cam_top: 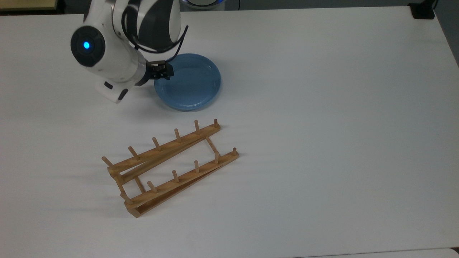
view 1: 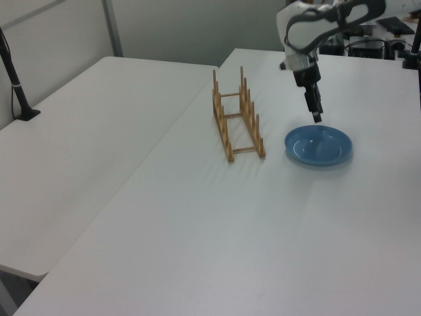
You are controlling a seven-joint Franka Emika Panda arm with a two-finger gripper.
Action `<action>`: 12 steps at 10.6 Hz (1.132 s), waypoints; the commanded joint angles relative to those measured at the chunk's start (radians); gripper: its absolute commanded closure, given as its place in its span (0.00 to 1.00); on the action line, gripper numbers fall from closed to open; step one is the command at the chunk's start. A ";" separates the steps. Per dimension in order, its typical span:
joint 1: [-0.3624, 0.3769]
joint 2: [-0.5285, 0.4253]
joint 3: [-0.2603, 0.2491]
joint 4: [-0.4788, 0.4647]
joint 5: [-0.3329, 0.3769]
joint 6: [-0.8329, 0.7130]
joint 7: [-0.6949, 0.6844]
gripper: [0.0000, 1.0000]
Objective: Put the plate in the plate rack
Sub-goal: 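Lower the gripper onto the rim of the blue plate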
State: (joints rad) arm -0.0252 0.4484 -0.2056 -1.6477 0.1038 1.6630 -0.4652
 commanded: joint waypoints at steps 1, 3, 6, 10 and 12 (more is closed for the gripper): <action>0.059 0.015 -0.051 -0.007 0.020 0.033 -0.046 0.24; 0.080 0.026 -0.052 -0.023 0.020 0.066 -0.044 0.39; 0.102 0.032 -0.052 -0.035 0.020 0.102 -0.033 0.68; 0.108 0.024 -0.052 -0.038 0.008 0.097 -0.044 1.00; 0.108 0.004 -0.052 -0.035 0.004 0.089 -0.070 1.00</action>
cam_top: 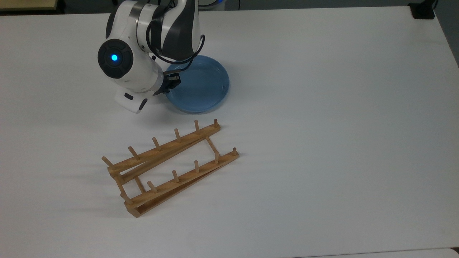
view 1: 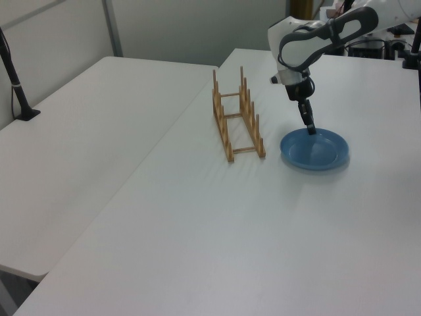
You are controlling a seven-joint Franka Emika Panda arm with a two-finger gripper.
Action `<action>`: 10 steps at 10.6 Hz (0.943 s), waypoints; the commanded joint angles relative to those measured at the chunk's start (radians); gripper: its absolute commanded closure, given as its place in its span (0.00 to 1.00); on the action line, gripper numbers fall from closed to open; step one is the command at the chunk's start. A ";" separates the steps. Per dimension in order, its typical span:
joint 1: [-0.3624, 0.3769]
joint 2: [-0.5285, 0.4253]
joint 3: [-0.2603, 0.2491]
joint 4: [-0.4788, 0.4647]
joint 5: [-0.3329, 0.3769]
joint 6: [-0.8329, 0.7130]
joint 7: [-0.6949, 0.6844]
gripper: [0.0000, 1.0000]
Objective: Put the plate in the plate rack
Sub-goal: 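Close the gripper on the plate rim and lift it, tilting upright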
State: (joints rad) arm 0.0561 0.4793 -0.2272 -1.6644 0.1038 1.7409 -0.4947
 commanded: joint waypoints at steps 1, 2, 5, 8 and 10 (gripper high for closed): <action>0.022 -0.053 -0.030 -0.014 0.004 -0.010 -0.062 1.00; 0.019 -0.091 -0.030 -0.009 0.004 -0.042 -0.096 1.00; 0.019 -0.211 -0.030 0.043 0.004 -0.127 -0.133 1.00; 0.027 -0.237 -0.024 0.147 -0.118 -0.011 -0.011 1.00; 0.033 -0.237 -0.020 0.178 -0.179 0.122 0.127 1.00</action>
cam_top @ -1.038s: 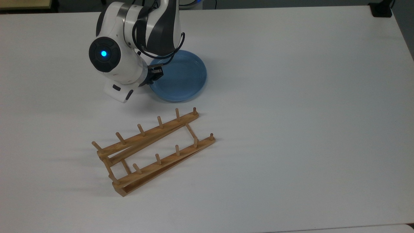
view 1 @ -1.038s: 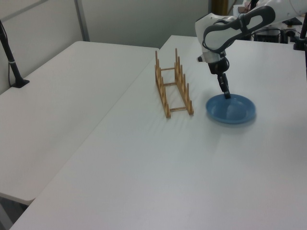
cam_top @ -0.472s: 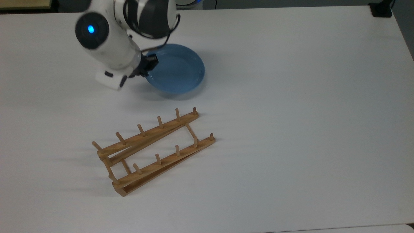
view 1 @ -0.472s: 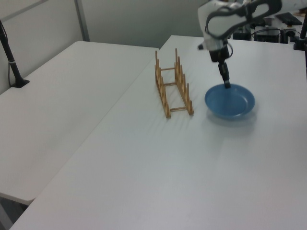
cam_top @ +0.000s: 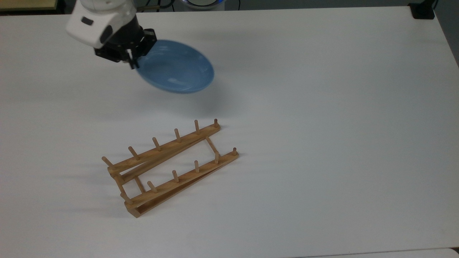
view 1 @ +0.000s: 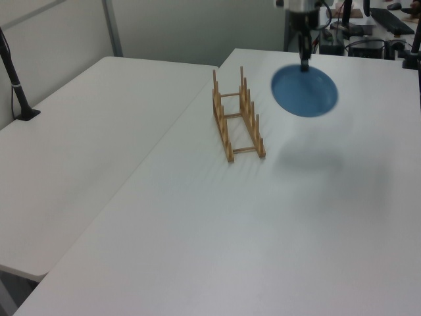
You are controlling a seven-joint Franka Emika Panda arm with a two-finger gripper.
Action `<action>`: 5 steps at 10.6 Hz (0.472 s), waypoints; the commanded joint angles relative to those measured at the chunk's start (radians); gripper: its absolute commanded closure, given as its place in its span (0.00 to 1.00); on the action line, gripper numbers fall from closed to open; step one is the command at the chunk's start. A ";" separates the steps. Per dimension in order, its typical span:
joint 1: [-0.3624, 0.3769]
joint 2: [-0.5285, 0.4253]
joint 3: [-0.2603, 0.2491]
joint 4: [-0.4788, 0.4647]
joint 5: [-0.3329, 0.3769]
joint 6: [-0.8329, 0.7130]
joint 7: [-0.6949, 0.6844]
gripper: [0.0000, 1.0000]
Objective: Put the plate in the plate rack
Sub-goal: 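Carry the upright plate over the wooden rack between the pegs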
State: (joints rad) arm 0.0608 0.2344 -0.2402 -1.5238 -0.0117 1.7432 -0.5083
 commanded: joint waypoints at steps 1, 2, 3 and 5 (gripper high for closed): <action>0.049 0.013 -0.007 0.062 -0.109 0.177 0.227 1.00; 0.063 0.020 -0.005 0.086 -0.196 0.231 0.326 1.00; 0.082 0.032 -0.005 0.112 -0.276 0.280 0.435 1.00; 0.106 0.066 -0.007 0.141 -0.446 0.349 0.604 1.00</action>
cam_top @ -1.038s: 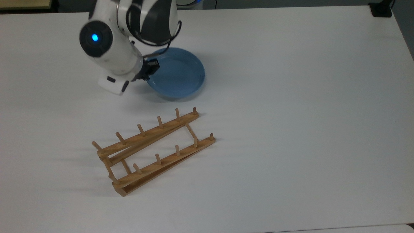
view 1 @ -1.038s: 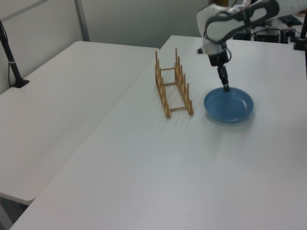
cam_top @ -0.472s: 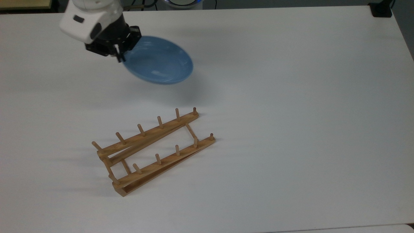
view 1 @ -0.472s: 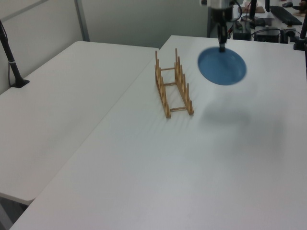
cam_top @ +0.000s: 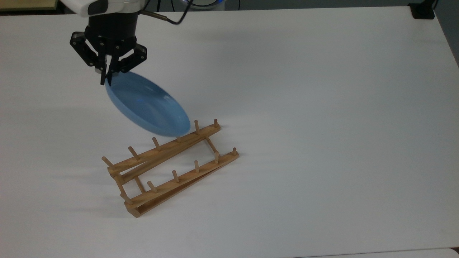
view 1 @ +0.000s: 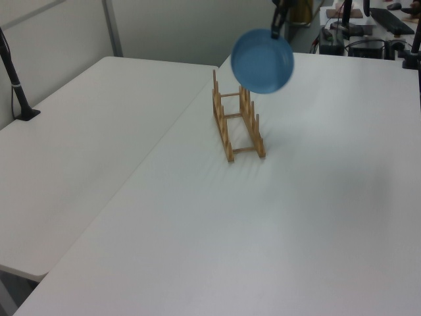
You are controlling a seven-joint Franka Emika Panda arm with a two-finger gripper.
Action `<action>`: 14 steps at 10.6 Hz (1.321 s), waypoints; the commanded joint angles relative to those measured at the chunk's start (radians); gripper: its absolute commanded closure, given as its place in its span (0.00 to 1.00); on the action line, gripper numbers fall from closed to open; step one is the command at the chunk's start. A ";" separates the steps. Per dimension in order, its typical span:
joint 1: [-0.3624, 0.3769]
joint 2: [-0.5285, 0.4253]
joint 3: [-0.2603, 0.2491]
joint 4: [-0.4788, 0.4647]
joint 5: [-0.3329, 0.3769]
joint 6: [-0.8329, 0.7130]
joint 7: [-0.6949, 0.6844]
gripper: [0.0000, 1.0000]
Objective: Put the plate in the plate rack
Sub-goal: 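Carry the upright plate over the wooden rack between the pegs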
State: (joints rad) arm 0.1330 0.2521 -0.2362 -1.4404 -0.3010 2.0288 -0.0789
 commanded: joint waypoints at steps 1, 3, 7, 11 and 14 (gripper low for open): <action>0.043 0.068 -0.011 0.064 -0.240 0.076 0.242 1.00; 0.056 0.094 -0.009 0.066 -0.372 0.086 0.359 1.00; 0.057 0.139 -0.008 0.066 -0.480 0.156 0.412 1.00; 0.079 0.185 -0.006 0.061 -0.538 0.183 0.441 1.00; 0.089 0.208 -0.005 0.055 -0.537 0.188 0.441 1.00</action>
State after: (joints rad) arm 0.2060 0.4454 -0.2328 -1.3919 -0.8147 2.1943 0.3398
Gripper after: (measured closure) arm 0.947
